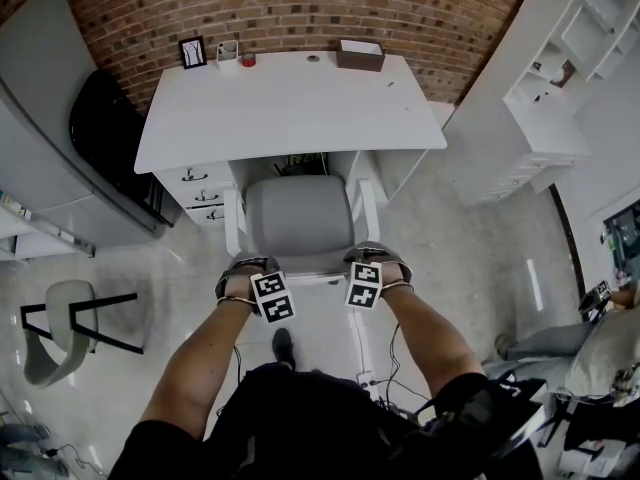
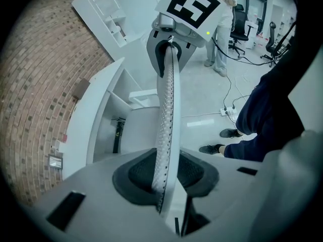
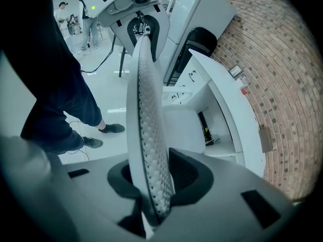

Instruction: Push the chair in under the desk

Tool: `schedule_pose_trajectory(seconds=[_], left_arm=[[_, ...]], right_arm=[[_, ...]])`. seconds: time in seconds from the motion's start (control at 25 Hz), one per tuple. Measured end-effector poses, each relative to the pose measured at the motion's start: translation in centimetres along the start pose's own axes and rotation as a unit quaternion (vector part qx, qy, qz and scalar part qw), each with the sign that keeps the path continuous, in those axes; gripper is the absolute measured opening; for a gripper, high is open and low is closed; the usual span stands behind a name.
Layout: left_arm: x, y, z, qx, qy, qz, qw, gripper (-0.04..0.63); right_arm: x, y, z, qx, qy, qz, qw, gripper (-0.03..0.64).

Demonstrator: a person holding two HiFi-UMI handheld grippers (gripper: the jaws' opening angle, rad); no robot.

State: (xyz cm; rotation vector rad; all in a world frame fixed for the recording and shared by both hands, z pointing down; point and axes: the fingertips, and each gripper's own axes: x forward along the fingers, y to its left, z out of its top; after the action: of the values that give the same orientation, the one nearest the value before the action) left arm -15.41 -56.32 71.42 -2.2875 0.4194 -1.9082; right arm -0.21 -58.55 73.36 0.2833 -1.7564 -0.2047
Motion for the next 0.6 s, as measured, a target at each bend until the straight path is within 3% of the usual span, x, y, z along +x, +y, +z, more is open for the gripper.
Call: schedule_pose_trajectory(seconds=[0.6], left_arm=[[1.2, 3.4, 0.4, 0.006, -0.013, -0.006, 0.9999, 0.101]], right_arm=[[1.4, -3.5, -0.3, 0.007, 0.017, -0.002, 1.000, 0.101]])
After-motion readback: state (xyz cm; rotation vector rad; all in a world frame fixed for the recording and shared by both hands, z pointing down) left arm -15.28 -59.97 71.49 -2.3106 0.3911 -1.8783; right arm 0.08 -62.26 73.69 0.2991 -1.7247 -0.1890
